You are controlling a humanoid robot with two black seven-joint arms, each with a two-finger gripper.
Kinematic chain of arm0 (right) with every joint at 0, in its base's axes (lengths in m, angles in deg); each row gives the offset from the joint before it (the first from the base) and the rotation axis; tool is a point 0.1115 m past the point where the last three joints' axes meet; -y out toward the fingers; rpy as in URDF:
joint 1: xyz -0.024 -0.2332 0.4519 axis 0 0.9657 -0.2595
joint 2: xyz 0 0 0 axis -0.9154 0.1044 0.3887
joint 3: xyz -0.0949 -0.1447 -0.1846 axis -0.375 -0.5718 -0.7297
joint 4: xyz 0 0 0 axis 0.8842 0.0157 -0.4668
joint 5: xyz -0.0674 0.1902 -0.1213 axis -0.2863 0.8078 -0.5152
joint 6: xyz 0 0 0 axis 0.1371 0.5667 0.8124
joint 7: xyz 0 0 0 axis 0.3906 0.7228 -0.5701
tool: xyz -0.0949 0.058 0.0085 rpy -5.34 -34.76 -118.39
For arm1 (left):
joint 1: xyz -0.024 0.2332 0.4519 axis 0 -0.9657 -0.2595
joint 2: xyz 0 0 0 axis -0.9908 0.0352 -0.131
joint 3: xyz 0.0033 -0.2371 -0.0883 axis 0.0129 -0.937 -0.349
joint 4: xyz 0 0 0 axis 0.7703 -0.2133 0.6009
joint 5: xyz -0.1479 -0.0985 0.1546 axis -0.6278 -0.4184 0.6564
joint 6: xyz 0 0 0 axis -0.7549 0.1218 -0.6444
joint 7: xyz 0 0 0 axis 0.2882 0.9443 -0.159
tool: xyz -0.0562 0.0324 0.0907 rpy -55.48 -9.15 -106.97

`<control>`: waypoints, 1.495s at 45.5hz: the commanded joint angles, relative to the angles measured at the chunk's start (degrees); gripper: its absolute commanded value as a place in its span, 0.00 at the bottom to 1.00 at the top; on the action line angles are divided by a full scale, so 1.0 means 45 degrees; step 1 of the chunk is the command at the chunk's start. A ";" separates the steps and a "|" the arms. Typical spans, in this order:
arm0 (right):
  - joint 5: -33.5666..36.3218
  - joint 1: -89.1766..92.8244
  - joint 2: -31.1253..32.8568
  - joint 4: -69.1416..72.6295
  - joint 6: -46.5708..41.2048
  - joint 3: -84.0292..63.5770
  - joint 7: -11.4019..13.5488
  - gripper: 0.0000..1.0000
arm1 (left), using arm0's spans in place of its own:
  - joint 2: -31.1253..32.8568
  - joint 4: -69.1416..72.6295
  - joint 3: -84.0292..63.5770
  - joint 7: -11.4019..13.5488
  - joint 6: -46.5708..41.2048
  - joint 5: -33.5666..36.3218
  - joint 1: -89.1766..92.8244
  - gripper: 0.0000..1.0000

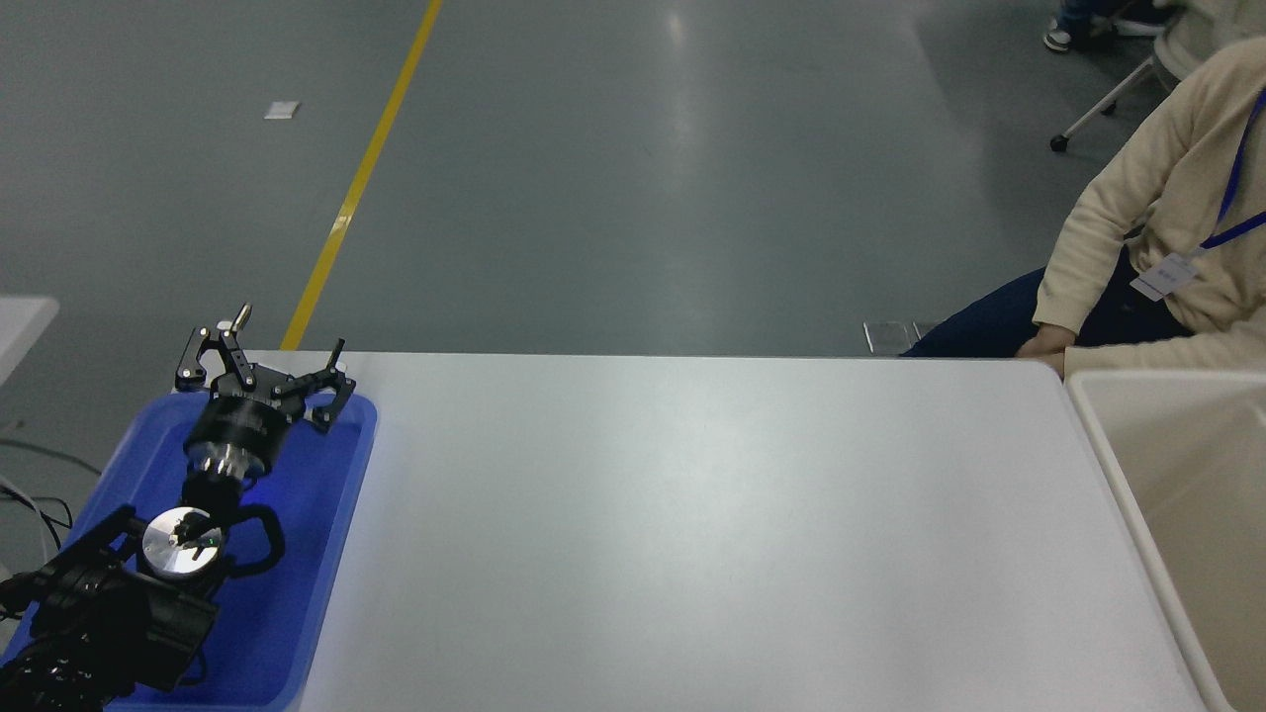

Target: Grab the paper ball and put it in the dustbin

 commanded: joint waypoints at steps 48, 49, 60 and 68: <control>-0.1756 1.3826 -0.4924 -0.7378 1.2518 0.4198 -0.2874 0.00 | 0.0002 -0.0003 0.0003 0.0000 0.0000 -0.0019 -0.0003 1.00; -0.1756 1.3846 -0.4924 -0.7378 1.2733 0.4218 -0.3303 0.00 | 0.0002 -0.0003 0.0003 0.0000 0.0000 -0.0019 -0.0003 1.00; -0.1756 1.3885 -0.4885 -0.7378 1.2931 0.4276 -0.4402 0.00 | 0.0002 -0.0003 0.0003 0.0000 0.0000 -0.0019 -0.0003 1.00; -0.1697 1.3885 -0.4866 -0.7378 1.2931 0.4705 -0.4382 0.00 | 0.0002 -0.0003 0.0003 0.0000 0.0000 -0.0019 0.0017 1.00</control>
